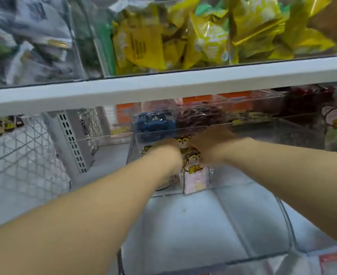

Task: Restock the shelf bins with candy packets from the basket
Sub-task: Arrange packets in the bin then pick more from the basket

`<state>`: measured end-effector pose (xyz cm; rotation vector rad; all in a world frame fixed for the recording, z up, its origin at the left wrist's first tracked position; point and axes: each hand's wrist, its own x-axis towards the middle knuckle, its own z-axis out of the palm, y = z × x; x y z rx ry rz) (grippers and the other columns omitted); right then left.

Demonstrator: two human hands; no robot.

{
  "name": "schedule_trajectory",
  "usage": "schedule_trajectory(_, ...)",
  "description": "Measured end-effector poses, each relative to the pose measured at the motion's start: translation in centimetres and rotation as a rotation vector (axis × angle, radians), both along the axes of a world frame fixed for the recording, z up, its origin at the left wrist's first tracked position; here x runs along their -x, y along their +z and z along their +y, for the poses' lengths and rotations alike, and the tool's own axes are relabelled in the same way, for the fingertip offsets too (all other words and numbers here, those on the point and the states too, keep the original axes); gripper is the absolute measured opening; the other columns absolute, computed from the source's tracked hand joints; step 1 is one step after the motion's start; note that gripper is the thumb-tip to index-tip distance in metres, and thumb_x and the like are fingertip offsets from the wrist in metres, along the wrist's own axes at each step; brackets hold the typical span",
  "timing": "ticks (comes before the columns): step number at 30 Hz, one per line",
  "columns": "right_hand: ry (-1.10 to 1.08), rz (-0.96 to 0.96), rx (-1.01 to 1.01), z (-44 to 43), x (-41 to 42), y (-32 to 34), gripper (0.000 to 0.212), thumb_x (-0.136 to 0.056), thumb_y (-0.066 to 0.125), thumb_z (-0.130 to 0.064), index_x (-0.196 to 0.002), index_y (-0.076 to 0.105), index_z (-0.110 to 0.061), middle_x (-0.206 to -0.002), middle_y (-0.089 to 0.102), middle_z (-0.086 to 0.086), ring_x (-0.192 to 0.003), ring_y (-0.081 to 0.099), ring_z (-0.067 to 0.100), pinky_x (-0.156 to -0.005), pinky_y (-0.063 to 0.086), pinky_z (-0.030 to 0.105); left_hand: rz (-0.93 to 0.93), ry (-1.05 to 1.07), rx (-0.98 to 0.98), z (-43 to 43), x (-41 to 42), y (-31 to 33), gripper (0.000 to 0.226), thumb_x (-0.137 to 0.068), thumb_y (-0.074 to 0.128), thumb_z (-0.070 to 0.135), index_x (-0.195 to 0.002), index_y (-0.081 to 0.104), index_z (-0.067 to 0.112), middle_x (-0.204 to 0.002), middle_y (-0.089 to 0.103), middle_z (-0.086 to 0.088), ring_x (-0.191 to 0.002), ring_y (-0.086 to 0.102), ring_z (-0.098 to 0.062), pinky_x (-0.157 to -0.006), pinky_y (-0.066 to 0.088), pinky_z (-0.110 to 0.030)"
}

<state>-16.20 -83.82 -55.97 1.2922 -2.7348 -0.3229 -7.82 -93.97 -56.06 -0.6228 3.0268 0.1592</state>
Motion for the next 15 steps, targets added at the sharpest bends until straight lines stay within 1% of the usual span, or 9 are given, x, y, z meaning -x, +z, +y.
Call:
schedule_trajectory(1,0.003,0.017,-0.017,-0.2,0.2,0.0,0.026,-0.095,0.06,-0.016,-0.121,0.062,-0.016,-0.104,0.064,-0.001,-0.091,0.061,0.019,-0.075,0.047,0.03,0.037,0.003,0.134,-0.3,0.0,0.5,0.033,-0.095,0.059,0.013,-0.128,0.057,0.009,-0.131,0.059,-0.013,-0.118,0.06,-0.031,-0.087,0.048,-0.034)
schedule_trajectory(3,-0.003,0.034,-0.029,-0.7,0.3,0.1,0.023,-0.096,0.058,-0.015,-0.119,0.062,-0.013,-0.103,0.065,0.001,-0.09,0.062,0.019,-0.077,0.047,0.031,0.126,0.005,0.433,-1.6,0.1,1.1,0.042,-0.095,0.055,0.012,-0.136,0.049,0.016,-0.14,0.05,-0.011,-0.129,0.049,-0.032,-0.098,0.041,-0.041)
schedule_trajectory(4,-0.001,0.039,-0.036,-0.9,0.3,0.3,0.021,-0.096,0.058,-0.015,-0.116,0.062,-0.013,-0.101,0.064,0.0,-0.089,0.061,0.019,-0.081,0.049,0.033,0.121,-0.004,0.558,-2.4,0.3,0.9,0.046,-0.095,0.054,0.013,-0.139,0.045,0.017,-0.142,0.047,-0.011,-0.133,0.044,-0.032,-0.102,0.038,-0.044)
schedule_trajectory(5,0.003,0.032,-0.054,-1.0,0.3,0.4,0.02,-0.095,0.06,-0.017,-0.115,0.061,-0.014,-0.101,0.063,-0.001,-0.089,0.059,0.019,-0.086,0.048,0.036,0.106,0.013,0.599,-2.7,0.1,1.0,0.048,-0.094,0.055,0.016,-0.141,0.043,0.017,-0.143,0.045,-0.011,-0.134,0.041,-0.032,-0.105,0.035,-0.046)
schedule_trajectory(7,0.021,-0.007,-0.114,-1.3,0.1,0.5,0.036,-0.091,0.068,-0.028,-0.123,0.054,-0.018,-0.108,0.062,-0.001,-0.096,0.058,0.019,-0.095,0.046,0.038,0.071,0.033,0.583,-3.9,0.3,0.3,0.054,-0.093,0.058,0.022,-0.143,0.039,0.017,-0.143,0.045,-0.009,-0.136,0.039,-0.03,-0.109,0.03,-0.048)
schedule_trajectory(9,0.031,-0.015,-0.146,-1.7,0.0,0.4,0.057,-0.088,0.072,-0.035,-0.138,0.047,-0.022,-0.122,0.062,-0.001,-0.108,0.061,0.022,-0.095,0.05,0.038,0.039,0.008,0.489,-4.8,0.8,0.0,0.057,-0.092,0.061,0.024,-0.143,0.037,0.017,-0.14,0.049,-0.007,-0.133,0.043,-0.029,-0.11,0.029,-0.049)
schedule_trajectory(11,0.055,0.043,-0.144,-2.3,0.3,0.2,0.054,-0.091,0.069,-0.034,-0.14,0.049,-0.022,-0.124,0.063,-0.001,-0.112,0.061,0.023,-0.099,0.048,0.041,0.049,-0.034,0.422,-5.8,1.1,0.0,0.054,-0.092,0.064,0.025,-0.14,0.042,0.017,-0.134,0.052,-0.005,-0.125,0.05,-0.027,-0.105,0.037,-0.045)
schedule_trajectory(12,0.07,0.084,-0.142,-2.5,0.6,0.1,0.051,-0.091,0.068,-0.035,-0.138,0.052,-0.022,-0.126,0.062,-0.001,-0.114,0.059,0.024,-0.102,0.045,0.043,0.057,-0.064,0.436,-6.3,1.3,0.0,0.051,-0.092,0.065,0.026,-0.138,0.045,0.017,-0.131,0.052,-0.005,-0.122,0.052,-0.027,-0.102,0.04,-0.043)
schedule_trajectory(15,0.1,0.189,-0.14,-2.7,1.0,0.3,0.051,-0.091,0.067,-0.041,-0.135,0.055,-0.018,-0.137,0.047,0.006,-0.126,0.047,0.026,-0.104,0.04,0.042,0.047,-0.119,0.481,-7.3,1.6,-0.3,0.043,-0.092,0.065,0.028,-0.131,0.051,0.014,-0.128,0.049,-0.006,-0.111,0.055,-0.025,-0.095,0.043,-0.042)
